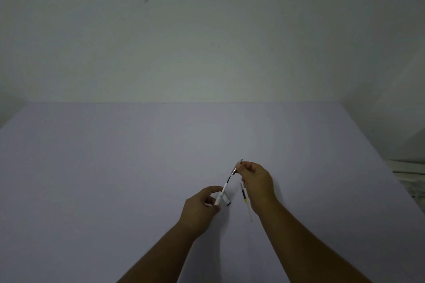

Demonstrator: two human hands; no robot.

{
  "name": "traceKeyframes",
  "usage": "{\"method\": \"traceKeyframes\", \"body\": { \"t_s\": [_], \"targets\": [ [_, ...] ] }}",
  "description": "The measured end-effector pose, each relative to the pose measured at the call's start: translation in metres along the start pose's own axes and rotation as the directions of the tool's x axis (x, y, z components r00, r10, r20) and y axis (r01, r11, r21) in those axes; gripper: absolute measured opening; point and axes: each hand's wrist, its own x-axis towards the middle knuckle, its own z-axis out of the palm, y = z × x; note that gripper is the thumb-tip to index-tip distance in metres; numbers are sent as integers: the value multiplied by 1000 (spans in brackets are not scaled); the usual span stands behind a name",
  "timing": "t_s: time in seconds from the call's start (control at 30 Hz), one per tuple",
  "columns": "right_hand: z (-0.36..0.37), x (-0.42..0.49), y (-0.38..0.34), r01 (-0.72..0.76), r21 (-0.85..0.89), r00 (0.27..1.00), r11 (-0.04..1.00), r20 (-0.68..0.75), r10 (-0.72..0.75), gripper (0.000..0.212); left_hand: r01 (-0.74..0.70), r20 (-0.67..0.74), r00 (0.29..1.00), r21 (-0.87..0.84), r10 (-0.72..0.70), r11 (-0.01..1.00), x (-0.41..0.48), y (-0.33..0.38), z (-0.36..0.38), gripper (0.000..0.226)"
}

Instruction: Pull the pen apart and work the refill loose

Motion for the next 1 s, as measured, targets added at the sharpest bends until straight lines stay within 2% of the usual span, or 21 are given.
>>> {"method": "traceKeyframes", "body": {
  "t_s": [0.23, 0.43, 0.57, 0.7, 0.77, 0.93, 1.0],
  "targets": [
    [-3, -5, 3, -5, -61, 997, 998, 79, 10, 14, -16, -1, 1000, -2, 16, 1000, -4, 3, 3, 37],
    [-4, -11, 5, -38, -12, 990, 999, 135, 40, 4, 11, -22, 1000, 11, -11, 1000, -6, 3, 2, 30],
    [-6, -14, 4, 16, -124, 978, 992, 209, 11, 16, 11, -40, 999, 48, -10, 999, -6, 3, 2, 15],
    [-5, -20, 6, 14, -160, 961, 987, 274, 30, 16, -14, -47, 999, 64, 17, 998, -7, 5, 1, 15],
    [-5, -21, 5, 13, -184, 957, 983, 288, 41, 6, -16, -56, 998, 68, 20, 998, -8, 6, 0, 13],
    [-6, -19, 3, 40, -257, 947, 966, 317, 46, 15, -29, -67, 997, 105, 36, 994, -8, 7, 0, 18],
    [-5, -18, 3, 18, -275, 954, 961, 293, 66, 25, -43, -67, 996, 113, 51, 993, -8, 9, 1, 17]
  ]
}}
